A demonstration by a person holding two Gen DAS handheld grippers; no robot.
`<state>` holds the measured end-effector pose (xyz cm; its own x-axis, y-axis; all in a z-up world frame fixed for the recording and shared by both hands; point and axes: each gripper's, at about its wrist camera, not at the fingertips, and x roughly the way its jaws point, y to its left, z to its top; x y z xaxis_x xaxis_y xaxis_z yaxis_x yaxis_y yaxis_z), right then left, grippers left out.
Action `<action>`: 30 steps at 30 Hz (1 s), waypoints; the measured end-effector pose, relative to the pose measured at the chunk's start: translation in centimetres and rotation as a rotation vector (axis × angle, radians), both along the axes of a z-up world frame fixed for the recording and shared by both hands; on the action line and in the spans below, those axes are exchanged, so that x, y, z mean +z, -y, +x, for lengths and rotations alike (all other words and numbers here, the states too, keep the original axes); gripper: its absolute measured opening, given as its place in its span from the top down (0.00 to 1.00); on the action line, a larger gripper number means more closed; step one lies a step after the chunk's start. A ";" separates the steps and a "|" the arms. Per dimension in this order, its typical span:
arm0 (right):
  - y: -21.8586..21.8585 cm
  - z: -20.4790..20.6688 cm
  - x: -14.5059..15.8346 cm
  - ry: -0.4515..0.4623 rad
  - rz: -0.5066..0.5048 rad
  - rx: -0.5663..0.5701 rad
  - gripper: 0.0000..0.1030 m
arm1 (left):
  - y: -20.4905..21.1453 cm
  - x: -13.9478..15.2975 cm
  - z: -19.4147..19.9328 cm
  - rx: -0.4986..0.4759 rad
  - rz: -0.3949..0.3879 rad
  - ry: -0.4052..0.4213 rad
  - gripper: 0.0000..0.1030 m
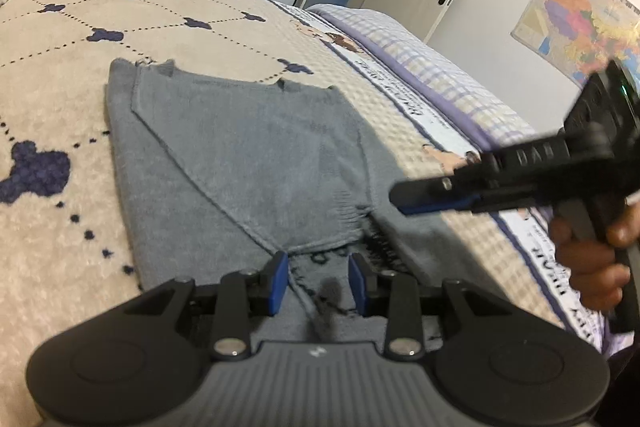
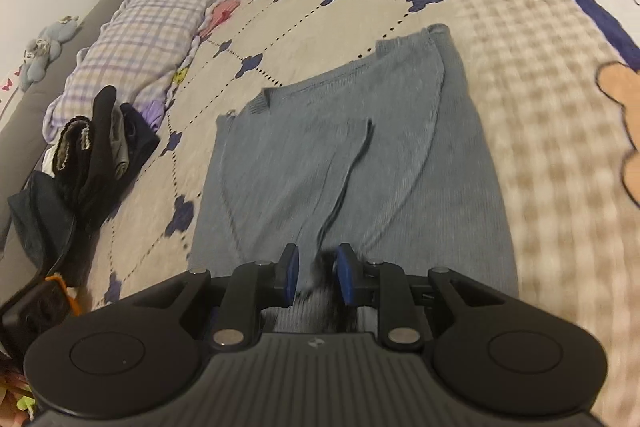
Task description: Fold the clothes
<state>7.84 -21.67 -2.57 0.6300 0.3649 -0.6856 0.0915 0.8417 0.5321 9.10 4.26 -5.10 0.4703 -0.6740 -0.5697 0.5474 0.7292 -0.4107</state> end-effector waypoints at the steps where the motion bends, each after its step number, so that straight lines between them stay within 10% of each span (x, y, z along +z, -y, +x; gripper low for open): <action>1: 0.1 -0.7 0.2 0.001 -0.002 -0.009 0.76 | -0.1 0.4 -0.3 -0.004 -0.007 0.009 0.66; 12: 0.2 -8.2 0.0 -0.020 0.031 -0.095 0.76 | -1.5 2.4 -3.8 0.014 0.045 0.004 0.66; 30: -9.8 -13.9 -3.5 -0.122 0.121 0.197 0.76 | -7.0 1.4 -10.4 0.134 0.065 -0.112 0.66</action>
